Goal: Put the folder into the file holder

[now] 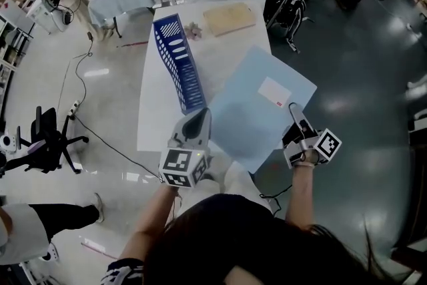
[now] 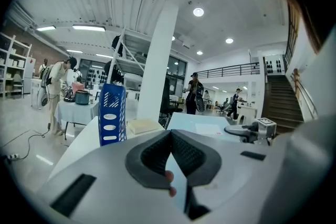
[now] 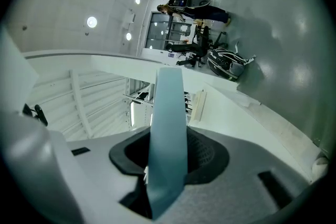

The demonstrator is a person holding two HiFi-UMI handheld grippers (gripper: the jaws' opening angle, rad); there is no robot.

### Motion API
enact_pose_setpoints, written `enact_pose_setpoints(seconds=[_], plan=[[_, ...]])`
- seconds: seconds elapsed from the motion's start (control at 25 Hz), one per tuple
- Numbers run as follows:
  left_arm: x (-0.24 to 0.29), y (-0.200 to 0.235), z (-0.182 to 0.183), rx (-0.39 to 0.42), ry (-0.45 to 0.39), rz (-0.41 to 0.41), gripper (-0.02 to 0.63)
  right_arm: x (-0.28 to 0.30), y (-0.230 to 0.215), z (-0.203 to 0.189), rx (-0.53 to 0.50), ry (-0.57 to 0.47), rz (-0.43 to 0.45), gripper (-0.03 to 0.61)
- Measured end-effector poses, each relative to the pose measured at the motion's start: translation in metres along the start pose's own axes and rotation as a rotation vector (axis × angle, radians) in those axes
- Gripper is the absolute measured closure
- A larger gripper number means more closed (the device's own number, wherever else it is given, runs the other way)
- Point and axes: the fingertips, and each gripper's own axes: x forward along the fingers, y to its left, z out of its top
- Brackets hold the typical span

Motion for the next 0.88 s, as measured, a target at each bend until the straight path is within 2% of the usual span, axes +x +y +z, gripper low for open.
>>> enact_pose_setpoints(seconds=[0.88], plan=[[-0.054,0.056,0.007,0.002,-0.015,-0.046,0.608,-0.002,0.093,-0.033,-0.192,-0.142,0.017,0.422]])
